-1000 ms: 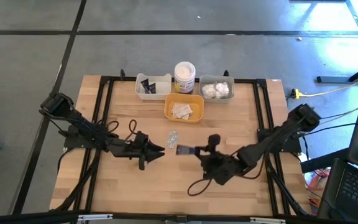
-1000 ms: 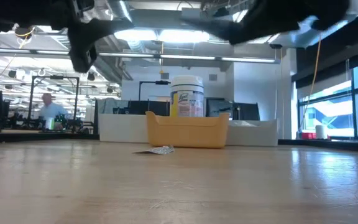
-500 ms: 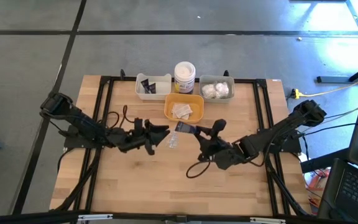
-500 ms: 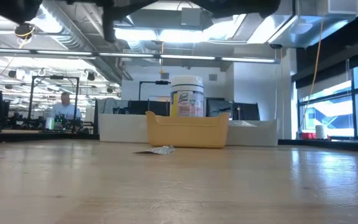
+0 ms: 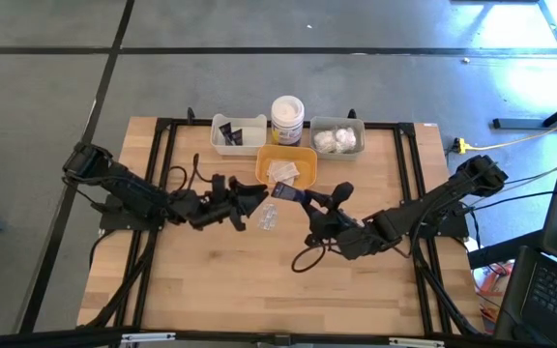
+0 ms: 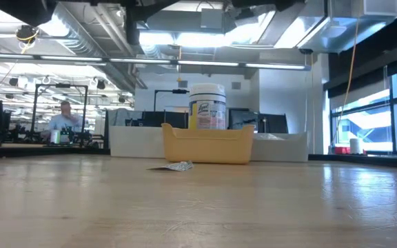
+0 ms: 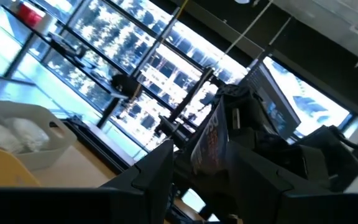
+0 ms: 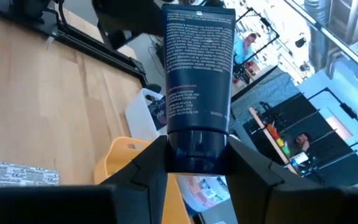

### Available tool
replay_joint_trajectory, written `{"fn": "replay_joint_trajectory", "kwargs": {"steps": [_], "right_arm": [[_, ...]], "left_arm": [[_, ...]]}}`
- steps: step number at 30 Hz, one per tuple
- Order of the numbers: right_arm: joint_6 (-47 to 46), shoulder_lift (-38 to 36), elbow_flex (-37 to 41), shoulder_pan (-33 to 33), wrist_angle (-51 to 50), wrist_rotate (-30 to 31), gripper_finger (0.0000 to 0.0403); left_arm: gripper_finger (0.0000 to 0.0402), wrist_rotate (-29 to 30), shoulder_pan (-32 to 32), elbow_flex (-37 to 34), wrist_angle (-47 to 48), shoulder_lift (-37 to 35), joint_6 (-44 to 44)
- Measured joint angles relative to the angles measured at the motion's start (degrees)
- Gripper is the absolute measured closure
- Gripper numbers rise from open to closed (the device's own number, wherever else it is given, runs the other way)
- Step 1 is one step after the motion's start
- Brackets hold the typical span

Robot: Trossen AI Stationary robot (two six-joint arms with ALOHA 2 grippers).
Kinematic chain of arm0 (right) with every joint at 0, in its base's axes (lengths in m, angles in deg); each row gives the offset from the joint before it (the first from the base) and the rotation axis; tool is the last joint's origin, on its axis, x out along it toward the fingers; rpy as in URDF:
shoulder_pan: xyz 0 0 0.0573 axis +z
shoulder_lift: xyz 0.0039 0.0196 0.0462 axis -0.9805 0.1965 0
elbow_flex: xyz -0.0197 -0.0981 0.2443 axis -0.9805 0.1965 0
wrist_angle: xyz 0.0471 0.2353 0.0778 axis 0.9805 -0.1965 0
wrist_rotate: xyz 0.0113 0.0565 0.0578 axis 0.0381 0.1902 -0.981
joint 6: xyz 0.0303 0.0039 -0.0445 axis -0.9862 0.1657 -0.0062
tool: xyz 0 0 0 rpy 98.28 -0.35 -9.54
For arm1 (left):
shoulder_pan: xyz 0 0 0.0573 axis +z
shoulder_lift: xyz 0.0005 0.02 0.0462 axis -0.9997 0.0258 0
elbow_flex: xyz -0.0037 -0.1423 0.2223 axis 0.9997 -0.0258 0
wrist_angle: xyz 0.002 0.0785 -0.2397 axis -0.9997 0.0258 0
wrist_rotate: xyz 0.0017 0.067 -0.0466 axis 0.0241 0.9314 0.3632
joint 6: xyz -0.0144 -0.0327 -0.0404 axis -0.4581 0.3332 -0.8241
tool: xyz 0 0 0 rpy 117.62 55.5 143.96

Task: Pick & Place Travel size toiletries
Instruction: Put the blue shave cream into the white bin

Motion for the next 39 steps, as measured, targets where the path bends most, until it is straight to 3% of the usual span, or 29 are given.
{"fn": "replay_joint_trajectory", "kwargs": {"steps": [18, 24, 39], "right_arm": [[2.9, 0.0, 0.0, -3.9, 4.2, -4.8, 0.0269], [3.1, 0.0, 0.0, -4.0, 4.2, -4.9, 0.027], [3.8, 0.0, 0.0, -4.4, 5.5, -5.2, 0.0267]], "left_arm": [[0.0256, -5.6, 1.5, 0.0, -3.5, 0.0, 0.0], [0.0256, -10.9, 1.4, 0.1, -6.5, 0.0, 0.9], [0.0256, -4.1, 1.7, 0.1, -3.6, 0.0, 1.3]]}}
